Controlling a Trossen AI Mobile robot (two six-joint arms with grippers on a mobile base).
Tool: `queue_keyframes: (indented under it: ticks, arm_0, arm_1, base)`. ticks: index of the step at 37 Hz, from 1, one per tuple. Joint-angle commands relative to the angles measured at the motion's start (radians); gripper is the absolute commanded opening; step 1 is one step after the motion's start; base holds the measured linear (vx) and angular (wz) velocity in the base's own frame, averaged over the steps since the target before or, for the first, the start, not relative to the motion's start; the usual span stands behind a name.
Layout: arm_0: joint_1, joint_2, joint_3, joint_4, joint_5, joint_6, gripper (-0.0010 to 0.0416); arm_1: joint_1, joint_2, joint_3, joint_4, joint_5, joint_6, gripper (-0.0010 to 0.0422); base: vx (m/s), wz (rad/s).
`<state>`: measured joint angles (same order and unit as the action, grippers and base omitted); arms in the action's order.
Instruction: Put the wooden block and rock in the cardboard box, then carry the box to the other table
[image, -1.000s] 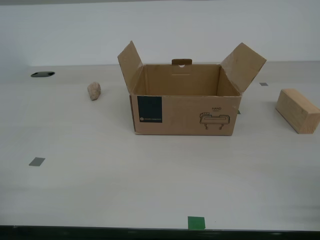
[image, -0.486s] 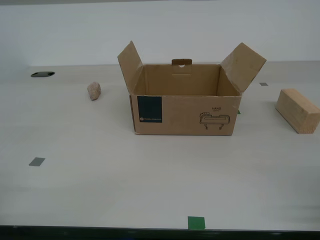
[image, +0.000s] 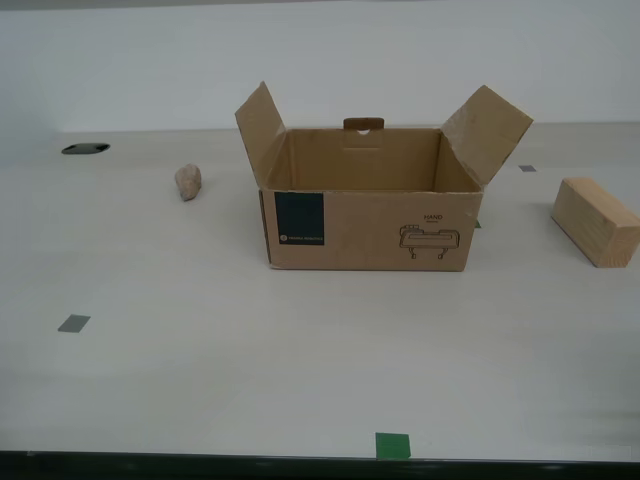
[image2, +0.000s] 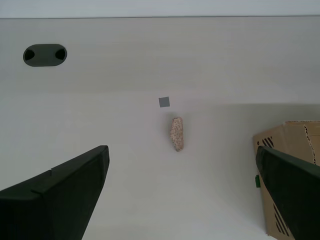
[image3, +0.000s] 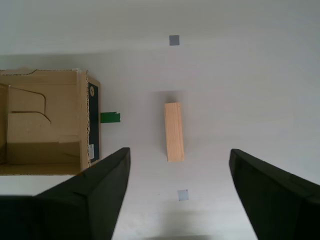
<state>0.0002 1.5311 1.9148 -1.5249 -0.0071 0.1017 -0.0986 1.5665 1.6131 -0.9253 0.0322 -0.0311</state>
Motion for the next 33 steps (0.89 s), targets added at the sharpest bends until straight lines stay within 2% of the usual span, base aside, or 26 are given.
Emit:
queue_keyframes:
  ticks: [1, 5, 9, 12, 15, 20, 24, 29, 33]
  arm_0:
    - [0.001, -0.001, 0.001, -0.001, 0.000, -0.002, 0.0351]
    - [0.001, -0.001, 0.001, 0.002, 0.000, -0.029, 0.0411]
    - [0.001, -0.001, 0.001, 0.003, 0.000, -0.035, 0.0374]
    - [0.001, -0.001, 0.001, 0.003, 0.000, -0.035, 0.0362]
    - [0.001, -0.001, 0.001, 0.002, 0.000, -0.035, 0.0368]
    - [0.001, -0.001, 0.001, 0.002, 0.000, -0.036, 0.0407]
    - [0.001, -0.001, 0.001, 0.001, 0.000, -0.035, 0.0390]
    - [0.001, -0.001, 0.001, -0.002, -0.002, -0.035, 0.0404]
    - [0.001, -0.001, 0.001, -0.002, -0.002, -0.035, 0.0397]
  arm_1:
    - [-0.001, 0.000, 0.001, 0.000, 0.004, -0.003, 0.0379]
    - [0.000, 0.000, 0.001, 0.000, 0.004, -0.003, 0.0373]
    - [-0.001, 0.000, 0.001, -0.001, 0.004, -0.003, 0.0383]
    - [-0.001, 0.000, 0.001, -0.001, 0.004, -0.003, 0.0398]
    - [-0.001, 0.000, 0.001, 0.000, 0.004, -0.005, 0.0400]
    - [-0.001, 0.000, 0.001, -0.001, 0.004, -0.014, 0.0395]
    - [-0.001, 0.000, 0.001, -0.005, 0.004, -0.013, 0.0403]
    - [-0.001, 0.000, 0.001, -0.011, 0.004, -0.013, 0.0399]
    - [-0.001, 0.000, 0.001, -0.011, 0.004, -0.014, 0.0400]
  base:
    - [0.000, 0.000]
    - [0.000, 0.000]
    - [0.000, 0.000]
    - [0.000, 0.000]
    - [0.000, 0.000]
    - [0.000, 0.000]
    - [0.000, 0.000]
    - [0.000, 0.000]
    - [0.000, 0.000]
